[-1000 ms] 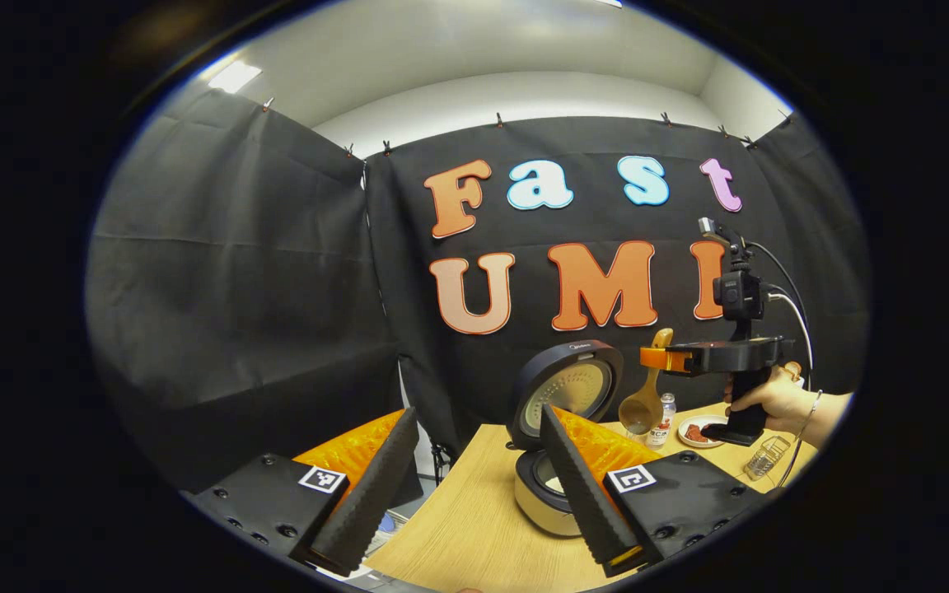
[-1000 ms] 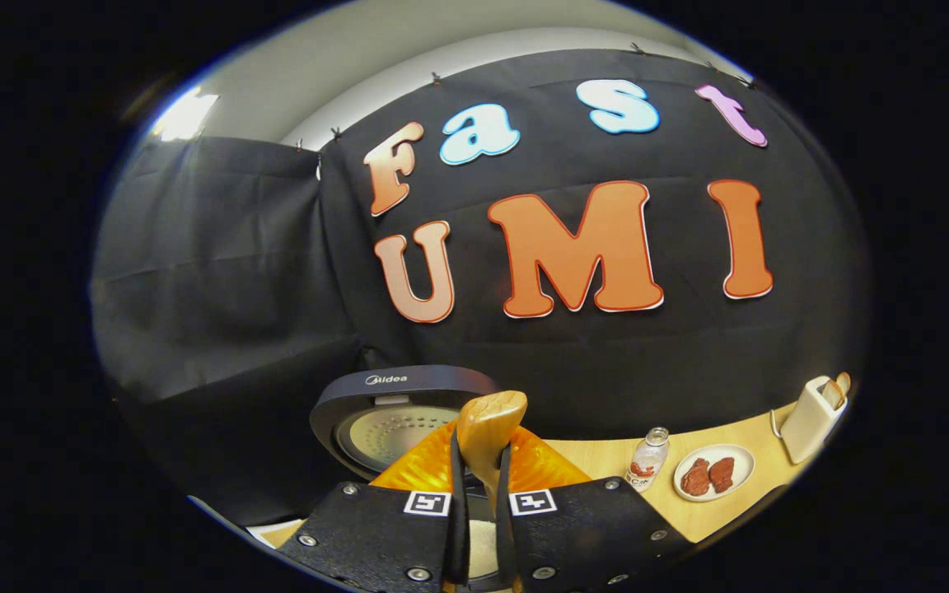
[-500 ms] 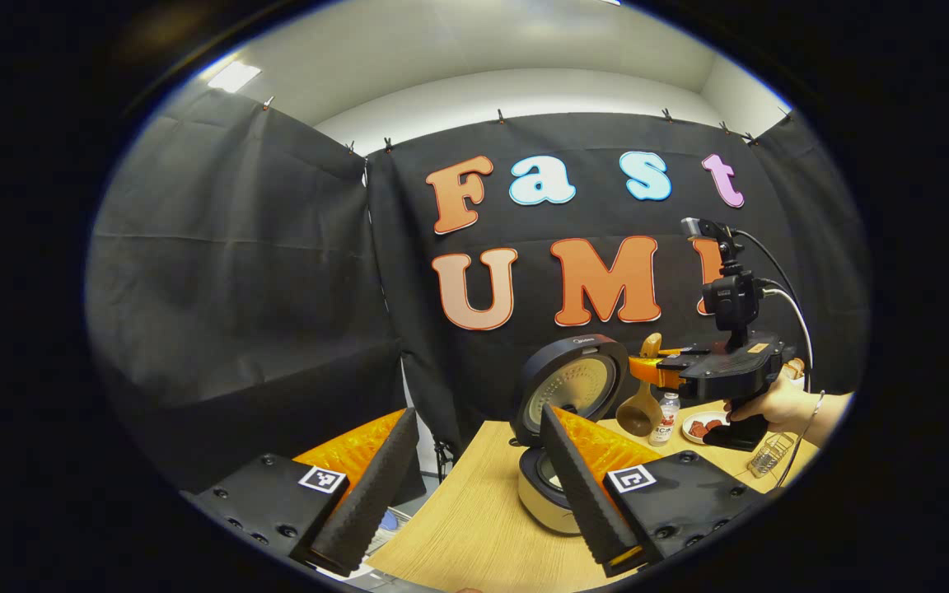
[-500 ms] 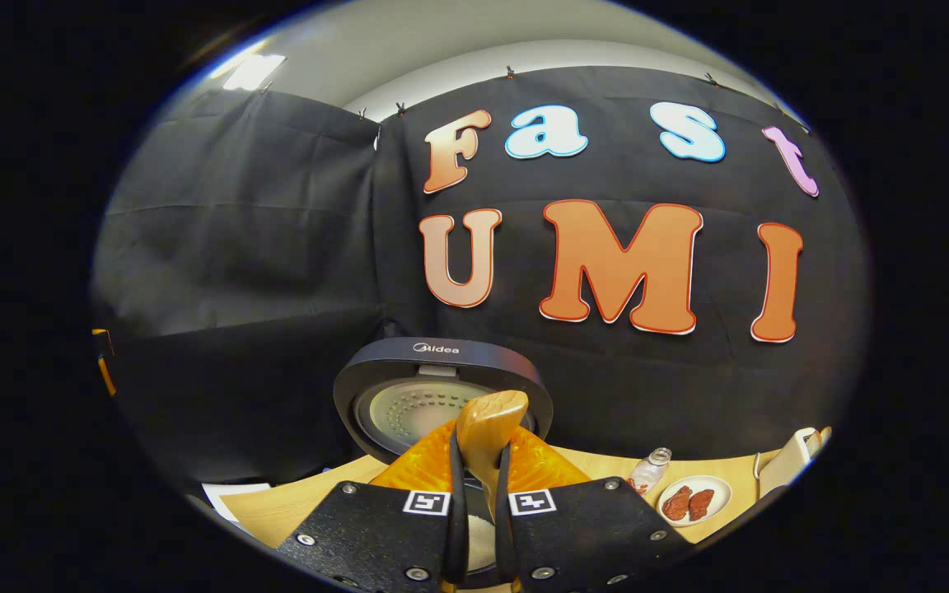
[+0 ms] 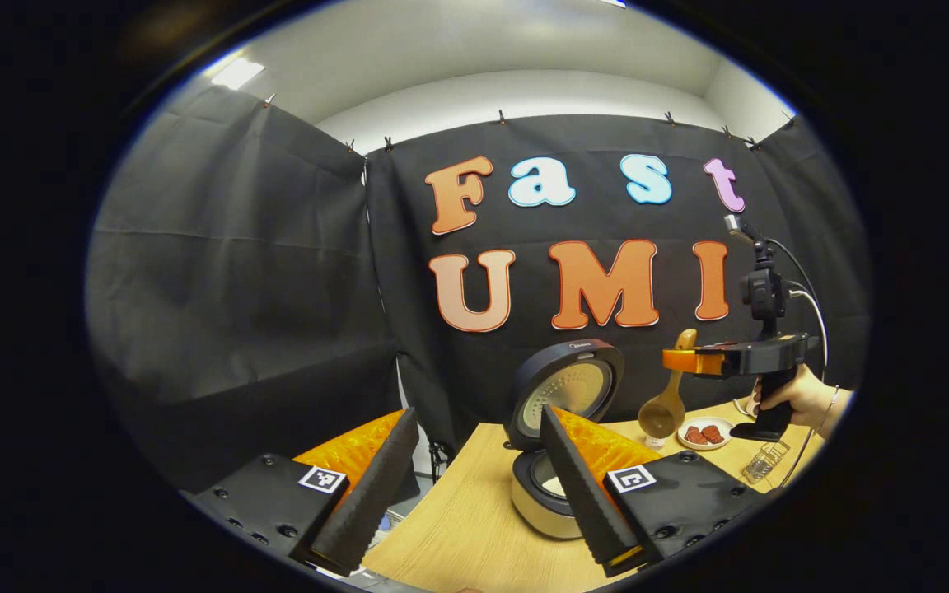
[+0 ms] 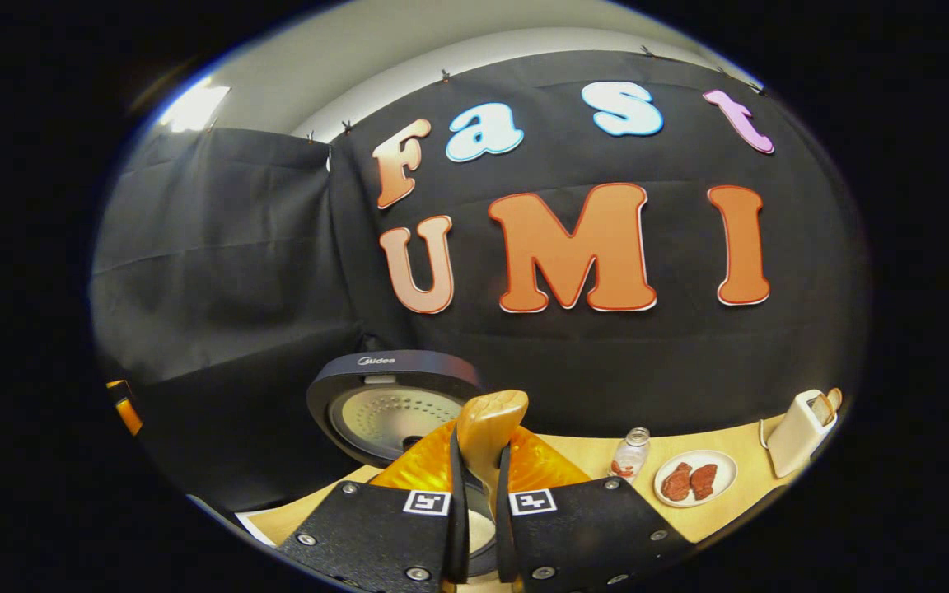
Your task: Close the left gripper, press the button to open the rice cooker; take a wooden spoon from the chopstick holder with the right hand, scoop a spoonful of rice and pour it into the rice cooker, then put the wooden spoon back into the chopstick holder.
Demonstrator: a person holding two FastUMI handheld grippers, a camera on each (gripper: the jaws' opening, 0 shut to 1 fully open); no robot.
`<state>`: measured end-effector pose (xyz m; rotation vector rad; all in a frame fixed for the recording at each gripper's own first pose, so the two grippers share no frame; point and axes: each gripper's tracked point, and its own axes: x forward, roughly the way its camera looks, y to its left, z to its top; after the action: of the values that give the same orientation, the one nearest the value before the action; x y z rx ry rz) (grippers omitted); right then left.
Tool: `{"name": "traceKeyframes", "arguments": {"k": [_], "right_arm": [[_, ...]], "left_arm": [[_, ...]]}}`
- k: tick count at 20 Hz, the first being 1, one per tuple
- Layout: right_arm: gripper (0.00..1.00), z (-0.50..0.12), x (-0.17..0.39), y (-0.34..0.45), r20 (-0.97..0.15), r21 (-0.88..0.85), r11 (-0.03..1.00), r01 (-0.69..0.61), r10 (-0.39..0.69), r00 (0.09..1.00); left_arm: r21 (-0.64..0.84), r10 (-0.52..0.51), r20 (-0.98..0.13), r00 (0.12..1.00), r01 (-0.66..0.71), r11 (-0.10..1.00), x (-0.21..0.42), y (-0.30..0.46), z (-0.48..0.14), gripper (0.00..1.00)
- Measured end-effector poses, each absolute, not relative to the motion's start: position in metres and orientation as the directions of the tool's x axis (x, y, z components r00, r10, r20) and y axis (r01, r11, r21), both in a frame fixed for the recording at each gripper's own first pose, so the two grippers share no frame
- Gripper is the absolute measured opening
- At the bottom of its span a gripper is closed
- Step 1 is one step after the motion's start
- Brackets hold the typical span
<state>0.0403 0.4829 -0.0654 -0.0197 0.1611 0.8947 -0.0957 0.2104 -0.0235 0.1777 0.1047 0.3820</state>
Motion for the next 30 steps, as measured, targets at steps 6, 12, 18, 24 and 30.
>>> {"name": "traceKeyframes", "arguments": {"k": [6,12,18,24,30], "right_arm": [[0.12,-0.060,0.077,0.401,-0.147,0.055,0.718,-0.694,0.693,0.706],[0.12,-0.074,0.113,0.314,-0.182,0.060,0.815,-0.576,0.576,0.797],[0.12,-0.094,0.135,0.234,-0.212,0.052,0.886,-0.461,0.461,0.862],[0.12,-0.129,0.145,0.175,-0.265,0.070,0.925,-0.374,0.379,0.887],[0.12,-0.184,0.152,0.152,-0.338,0.133,0.938,-0.321,0.348,0.875]], "left_arm": [[0.185,0.365,-0.064,0.929,-0.349,0.919,-0.081,0.201,-0.023,0.99],[0.190,0.338,-0.060,0.939,-0.321,0.928,-0.060,0.188,-0.024,0.98],[0.178,0.314,-0.073,0.947,-0.297,0.938,-0.045,0.175,-0.027,1.00],[0.187,0.314,-0.084,0.946,-0.295,0.937,-0.039,0.168,-0.030,1.00],[0.187,0.330,-0.095,0.939,-0.309,0.932,-0.041,0.167,-0.030,1.00]]}}
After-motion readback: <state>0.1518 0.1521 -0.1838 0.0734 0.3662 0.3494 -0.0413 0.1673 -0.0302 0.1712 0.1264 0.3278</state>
